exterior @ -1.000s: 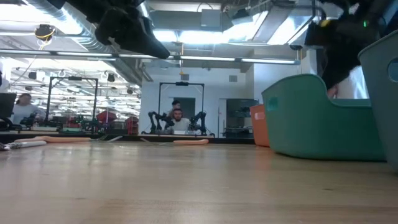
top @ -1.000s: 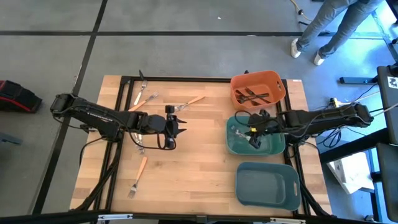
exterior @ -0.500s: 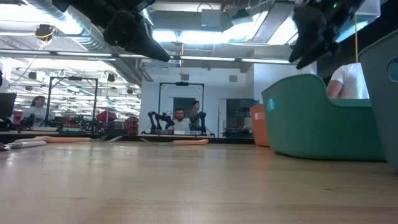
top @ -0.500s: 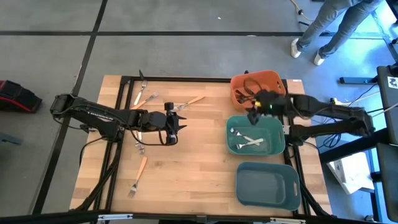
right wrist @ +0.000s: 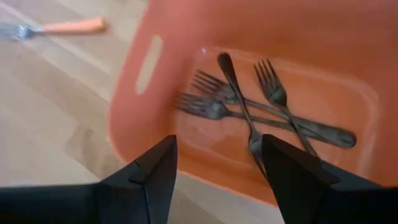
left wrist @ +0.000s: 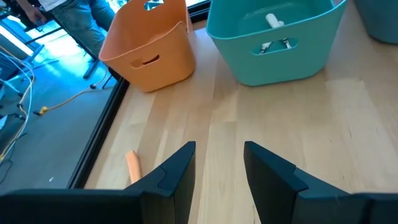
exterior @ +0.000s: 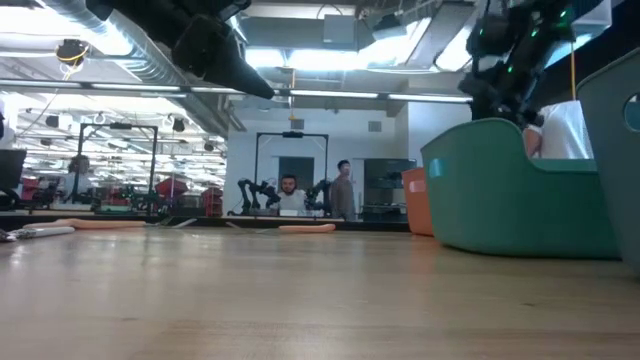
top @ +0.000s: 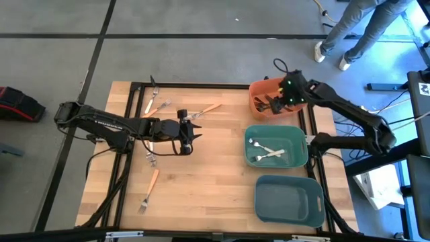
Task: Sort silverware by color (type)
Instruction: Put the orange fork into the dark blue bin
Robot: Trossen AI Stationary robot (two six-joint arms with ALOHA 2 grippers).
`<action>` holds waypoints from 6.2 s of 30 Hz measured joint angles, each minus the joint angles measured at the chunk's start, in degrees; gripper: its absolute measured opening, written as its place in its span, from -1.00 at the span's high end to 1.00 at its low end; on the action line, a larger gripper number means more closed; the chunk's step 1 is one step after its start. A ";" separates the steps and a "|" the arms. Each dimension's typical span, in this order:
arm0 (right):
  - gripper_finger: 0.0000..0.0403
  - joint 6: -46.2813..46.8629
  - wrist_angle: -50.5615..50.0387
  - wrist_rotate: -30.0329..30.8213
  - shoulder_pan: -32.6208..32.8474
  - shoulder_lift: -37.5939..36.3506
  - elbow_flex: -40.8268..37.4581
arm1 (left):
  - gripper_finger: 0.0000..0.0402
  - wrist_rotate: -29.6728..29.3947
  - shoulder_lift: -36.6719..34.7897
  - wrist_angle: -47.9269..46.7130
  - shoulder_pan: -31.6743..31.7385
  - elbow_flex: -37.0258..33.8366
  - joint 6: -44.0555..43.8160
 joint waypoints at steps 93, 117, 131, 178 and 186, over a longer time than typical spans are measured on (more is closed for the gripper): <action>-0.09 -23.41 50.21 10.55 50.26 28.17 2.56 | 0.90 28.26 38.82 -7.35 37.54 15.23 -0.80; -0.09 -16.31 41.25 16.93 57.18 24.83 2.62 | 0.84 -0.99 13.71 -6.92 -2.41 1.36 -11.90; -0.10 -19.32 50.60 17.85 63.77 26.72 2.64 | 0.83 -1.46 11.82 2.67 -15.99 -0.17 -10.25; 0.71 -23.98 52.14 14.82 60.80 27.05 2.60 | 0.44 1.29 11.24 6.05 -16.06 -0.02 -11.02; 0.68 -19.15 38.29 15.51 63.52 16.32 2.60 | 0.44 -0.44 6.82 2.01 -18.66 -0.02 -10.79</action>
